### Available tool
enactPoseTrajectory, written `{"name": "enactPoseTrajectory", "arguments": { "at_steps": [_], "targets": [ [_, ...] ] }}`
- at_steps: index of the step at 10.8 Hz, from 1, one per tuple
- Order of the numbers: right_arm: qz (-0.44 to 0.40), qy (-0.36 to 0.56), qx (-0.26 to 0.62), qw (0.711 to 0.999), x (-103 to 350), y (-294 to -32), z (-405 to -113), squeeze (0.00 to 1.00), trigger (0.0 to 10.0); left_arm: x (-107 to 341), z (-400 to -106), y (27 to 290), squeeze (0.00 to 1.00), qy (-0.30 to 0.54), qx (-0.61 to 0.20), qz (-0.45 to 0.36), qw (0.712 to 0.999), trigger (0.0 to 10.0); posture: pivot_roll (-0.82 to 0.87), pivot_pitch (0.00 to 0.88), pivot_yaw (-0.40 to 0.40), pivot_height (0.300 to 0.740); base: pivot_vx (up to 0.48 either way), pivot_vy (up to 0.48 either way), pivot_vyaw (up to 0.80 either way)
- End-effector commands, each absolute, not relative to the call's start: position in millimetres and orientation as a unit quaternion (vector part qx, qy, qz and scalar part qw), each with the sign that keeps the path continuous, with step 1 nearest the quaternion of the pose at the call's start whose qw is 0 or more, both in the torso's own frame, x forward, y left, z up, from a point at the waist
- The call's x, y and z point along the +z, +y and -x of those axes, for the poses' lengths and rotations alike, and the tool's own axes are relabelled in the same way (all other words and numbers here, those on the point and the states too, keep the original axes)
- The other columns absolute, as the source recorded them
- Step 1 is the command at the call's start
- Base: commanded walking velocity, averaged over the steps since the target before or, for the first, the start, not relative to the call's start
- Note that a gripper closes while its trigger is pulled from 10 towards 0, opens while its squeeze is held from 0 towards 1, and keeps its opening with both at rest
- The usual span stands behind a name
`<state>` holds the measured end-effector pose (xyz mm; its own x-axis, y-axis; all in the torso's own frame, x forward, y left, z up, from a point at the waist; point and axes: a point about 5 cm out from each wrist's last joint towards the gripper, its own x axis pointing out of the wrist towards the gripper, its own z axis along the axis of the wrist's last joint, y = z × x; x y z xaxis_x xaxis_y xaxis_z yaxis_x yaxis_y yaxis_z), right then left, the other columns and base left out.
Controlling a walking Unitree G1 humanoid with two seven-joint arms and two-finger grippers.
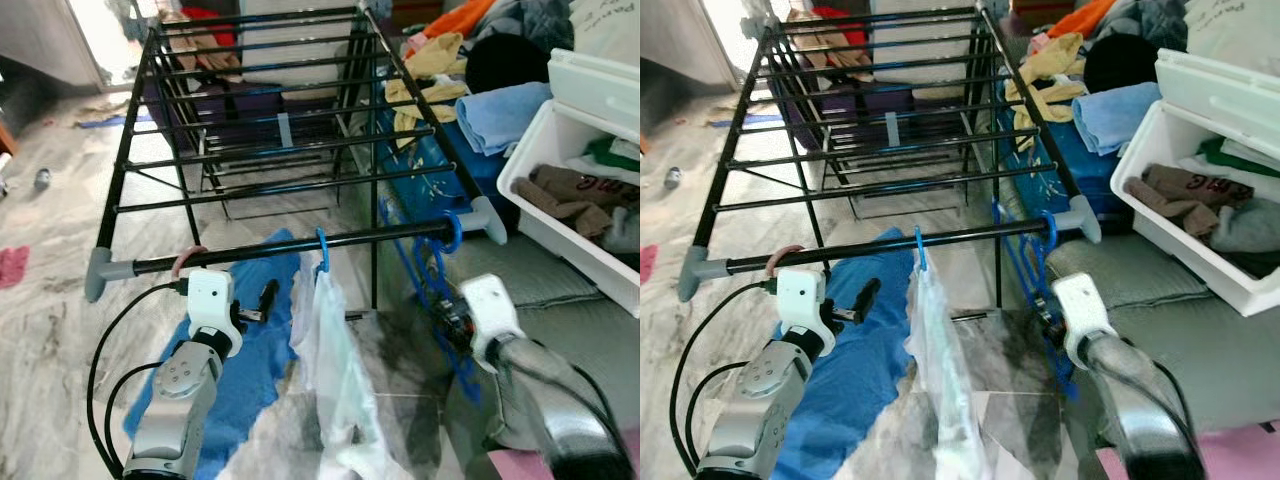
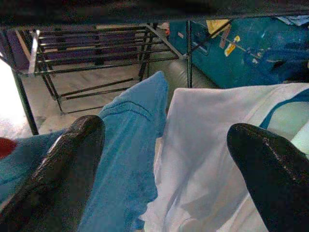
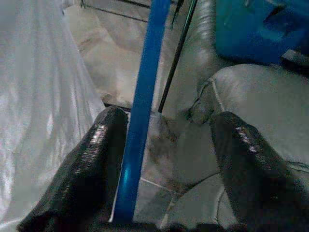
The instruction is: Hang hanger
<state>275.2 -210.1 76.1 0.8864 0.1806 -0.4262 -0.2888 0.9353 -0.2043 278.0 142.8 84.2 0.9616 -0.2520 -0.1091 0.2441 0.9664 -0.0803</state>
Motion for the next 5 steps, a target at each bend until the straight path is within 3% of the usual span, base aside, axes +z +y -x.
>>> {"name": "enactPoseTrajectory", "arguments": {
  "at_steps": [1,5],
  "targets": [
    [0.131,0.189,0.114,0.966,86,-212,-270,1.00,10.0,84,-278,141,0.00,0.061,-0.128,0.030,0.989,10.0,-0.04,0.067,0.021,0.740,0.000,0.000,0.00],
    [0.082,0.158,0.095,0.979,86,-190,-237,1.00,10.0,81,-279,138,0.00,0.064,-0.134,0.031,0.988,10.0,-0.06,0.054,0.035,0.740,0.000,0.000,0.00]
  ]
}}
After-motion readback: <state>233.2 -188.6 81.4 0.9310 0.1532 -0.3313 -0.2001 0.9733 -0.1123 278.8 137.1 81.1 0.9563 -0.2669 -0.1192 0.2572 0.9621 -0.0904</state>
